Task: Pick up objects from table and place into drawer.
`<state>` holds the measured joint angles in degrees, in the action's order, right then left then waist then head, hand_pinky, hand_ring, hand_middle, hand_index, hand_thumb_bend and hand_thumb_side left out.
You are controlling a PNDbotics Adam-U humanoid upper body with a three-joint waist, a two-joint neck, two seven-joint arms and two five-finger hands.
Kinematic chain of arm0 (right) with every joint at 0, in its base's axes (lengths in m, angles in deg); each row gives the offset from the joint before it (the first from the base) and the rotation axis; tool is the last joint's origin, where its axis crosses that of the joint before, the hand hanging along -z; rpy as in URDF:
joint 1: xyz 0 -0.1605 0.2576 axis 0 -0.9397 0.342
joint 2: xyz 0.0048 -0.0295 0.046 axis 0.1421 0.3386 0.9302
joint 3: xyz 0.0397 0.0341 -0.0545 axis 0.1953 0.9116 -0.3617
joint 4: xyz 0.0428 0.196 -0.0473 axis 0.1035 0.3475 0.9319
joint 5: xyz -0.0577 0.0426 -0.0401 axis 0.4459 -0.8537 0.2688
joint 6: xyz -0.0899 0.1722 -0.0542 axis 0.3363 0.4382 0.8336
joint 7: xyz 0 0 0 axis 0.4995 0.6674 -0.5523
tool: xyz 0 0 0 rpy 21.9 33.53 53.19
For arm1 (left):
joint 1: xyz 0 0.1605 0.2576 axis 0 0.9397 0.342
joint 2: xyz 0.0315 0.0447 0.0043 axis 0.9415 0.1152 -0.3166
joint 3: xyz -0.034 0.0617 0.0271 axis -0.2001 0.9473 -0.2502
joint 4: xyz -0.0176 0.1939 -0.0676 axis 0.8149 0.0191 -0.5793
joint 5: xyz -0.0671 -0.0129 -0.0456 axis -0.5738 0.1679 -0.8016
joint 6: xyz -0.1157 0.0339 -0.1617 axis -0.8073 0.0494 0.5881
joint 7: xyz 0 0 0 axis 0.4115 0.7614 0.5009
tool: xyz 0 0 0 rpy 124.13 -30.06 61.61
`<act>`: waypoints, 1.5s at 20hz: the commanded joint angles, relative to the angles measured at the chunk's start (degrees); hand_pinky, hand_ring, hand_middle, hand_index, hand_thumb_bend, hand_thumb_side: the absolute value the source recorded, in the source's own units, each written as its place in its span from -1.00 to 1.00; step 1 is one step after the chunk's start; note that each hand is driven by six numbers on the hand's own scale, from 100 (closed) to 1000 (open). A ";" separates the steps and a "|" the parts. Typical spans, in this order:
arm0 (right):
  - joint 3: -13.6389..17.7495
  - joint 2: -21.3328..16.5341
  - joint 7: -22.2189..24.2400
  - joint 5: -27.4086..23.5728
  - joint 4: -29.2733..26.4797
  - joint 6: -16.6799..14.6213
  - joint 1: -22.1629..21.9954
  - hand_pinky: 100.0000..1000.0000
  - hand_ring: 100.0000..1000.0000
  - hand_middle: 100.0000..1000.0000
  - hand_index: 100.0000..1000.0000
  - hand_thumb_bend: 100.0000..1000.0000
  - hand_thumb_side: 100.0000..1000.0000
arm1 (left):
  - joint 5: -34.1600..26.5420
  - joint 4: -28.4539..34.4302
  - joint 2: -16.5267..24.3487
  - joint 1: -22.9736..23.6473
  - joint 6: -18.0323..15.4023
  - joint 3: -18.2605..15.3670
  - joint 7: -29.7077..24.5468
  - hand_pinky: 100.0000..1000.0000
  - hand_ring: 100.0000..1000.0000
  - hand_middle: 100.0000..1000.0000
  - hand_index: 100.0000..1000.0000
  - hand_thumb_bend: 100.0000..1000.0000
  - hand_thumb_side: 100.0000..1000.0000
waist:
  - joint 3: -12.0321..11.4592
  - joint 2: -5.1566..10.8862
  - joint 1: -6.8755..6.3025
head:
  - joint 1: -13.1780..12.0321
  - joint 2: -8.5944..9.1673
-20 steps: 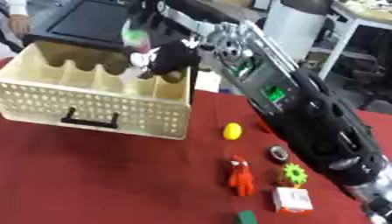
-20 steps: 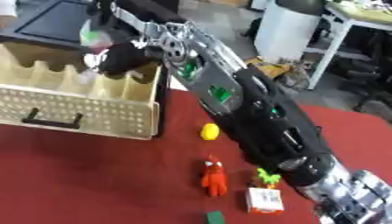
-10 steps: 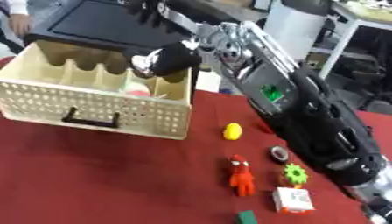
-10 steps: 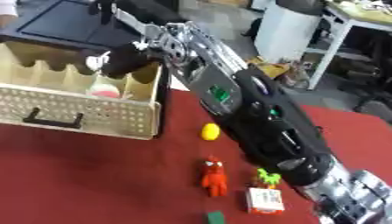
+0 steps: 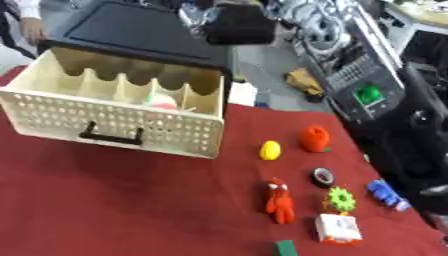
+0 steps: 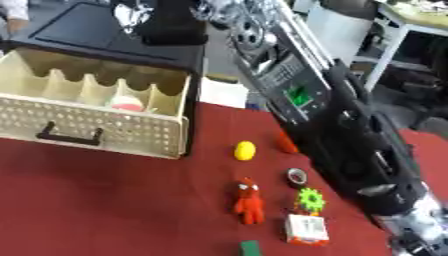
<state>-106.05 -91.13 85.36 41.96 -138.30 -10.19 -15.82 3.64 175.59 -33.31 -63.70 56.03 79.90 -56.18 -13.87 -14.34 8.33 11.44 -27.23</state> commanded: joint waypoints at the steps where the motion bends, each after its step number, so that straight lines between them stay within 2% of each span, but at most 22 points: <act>1: 2.65 -4.21 -2.07 -2.84 -5.50 0.98 -0.65 0.34 0.51 0.45 0.70 -1.00 0.09 | 0.12 0.68 1.62 -0.36 0.18 -0.56 -0.04 -1.00 -1.00 -1.00 0.30 -0.39 1.00 | 0.41 1.40 -1.05 | -0.59 -0.55; 6: 6.17 -9.02 -6.64 -6.40 -13.22 3.41 -6.47 0.29 0.46 0.38 0.51 -1.00 0.12 | 0.38 0.68 1.66 0.17 0.35 -0.40 -0.70 -1.00 -1.00 -1.00 0.30 -0.40 1.00 | 1.36 1.59 -1.85 | -1.18 -0.94; 8: 7.65 -10.48 -10.41 -8.42 -14.00 2.79 -9.16 0.28 0.46 0.37 0.50 -1.00 0.11 | 0.54 0.68 1.56 0.27 0.47 -0.33 -1.06 -1.00 -1.00 -1.00 0.30 -0.40 1.00 | 1.71 1.61 -2.22 | -1.36 -1.09; 15: 12.51 -14.56 -22.14 -13.58 -14.25 -4.04 -19.11 0.28 0.46 0.40 0.55 -1.00 0.23 | 1.05 0.68 1.44 0.59 0.79 -0.34 -1.93 -1.00 -1.00 -1.00 0.31 -0.42 1.00 | 3.34 1.25 -3.57 | -1.94 -1.34; 20: 15.61 -16.96 -28.72 -15.92 -14.25 -7.57 -25.33 0.27 0.46 0.39 0.55 -1.00 0.55 | 1.33 0.68 1.48 1.08 0.97 -0.41 -2.32 -1.00 -1.00 -1.00 0.33 -0.45 1.00 | 4.20 0.98 -4.42 | -2.83 -1.48; 25: 18.77 -18.14 -37.38 -17.30 -14.25 -11.17 -31.68 0.25 0.42 0.37 0.55 -1.00 0.60 | 2.29 0.68 1.97 1.42 0.94 -0.23 -4.07 -1.00 -1.00 -1.00 0.39 -0.57 1.00 | 4.88 0.63 -5.23 | -3.65 -1.72; 30: 20.79 -17.94 -45.60 -19.63 -14.25 -16.43 -37.20 0.30 0.43 0.38 0.57 -1.00 0.66 | 4.10 0.68 2.43 1.76 0.59 -0.23 -7.20 -1.00 -1.00 -1.00 0.47 -0.73 1.00 | 5.43 0.19 -5.91 | -4.22 -1.92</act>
<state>-86.58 -107.21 41.71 23.23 -151.64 -25.57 -53.39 7.05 175.59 -32.79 -61.46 56.75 80.00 -62.62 -8.47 -15.03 2.63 7.48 -28.70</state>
